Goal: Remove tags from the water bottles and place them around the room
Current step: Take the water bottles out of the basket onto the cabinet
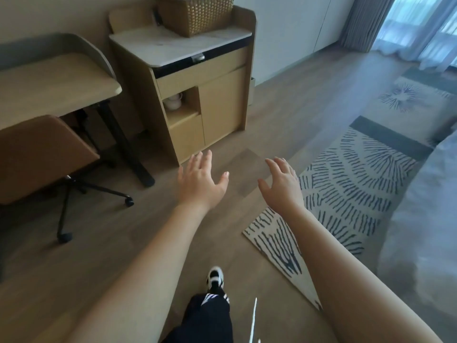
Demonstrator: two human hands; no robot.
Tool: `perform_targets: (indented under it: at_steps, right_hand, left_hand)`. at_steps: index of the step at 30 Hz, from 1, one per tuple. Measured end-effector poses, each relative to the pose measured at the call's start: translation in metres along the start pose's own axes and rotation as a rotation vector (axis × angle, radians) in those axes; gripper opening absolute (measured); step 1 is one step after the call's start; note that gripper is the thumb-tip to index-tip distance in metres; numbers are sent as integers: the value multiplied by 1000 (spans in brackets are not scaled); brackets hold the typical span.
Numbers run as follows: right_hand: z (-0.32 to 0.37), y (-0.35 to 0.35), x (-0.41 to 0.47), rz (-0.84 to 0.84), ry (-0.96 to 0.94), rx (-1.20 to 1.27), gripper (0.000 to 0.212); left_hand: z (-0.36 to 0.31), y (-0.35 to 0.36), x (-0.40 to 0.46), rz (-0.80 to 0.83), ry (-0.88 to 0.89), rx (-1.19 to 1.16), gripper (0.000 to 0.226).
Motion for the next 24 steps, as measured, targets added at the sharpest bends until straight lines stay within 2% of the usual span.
perform_targets:
  at_steps: [8,16,24]
  right_hand:
    - [-4,25,200,36,2,-29,60]
    - [53,11,442,16,-62,-4,59]
    - [81,-2,619,-29,-148,35,60]
  left_hand:
    - [15,30,195,15,-11,0,76]
    - [32,18,424,-5,-29,15,78]
    - [51,1,584,-68,-73,24,80]
Point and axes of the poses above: each hand's wrist, its own x-axis towards the middle knuckle, its own y-axis out of the palm, z = x × y, the point moved 5 cm from there along x, towards the middle knuckle, and after that the axes turned 5 degrees about z, right-handed, at the moved point
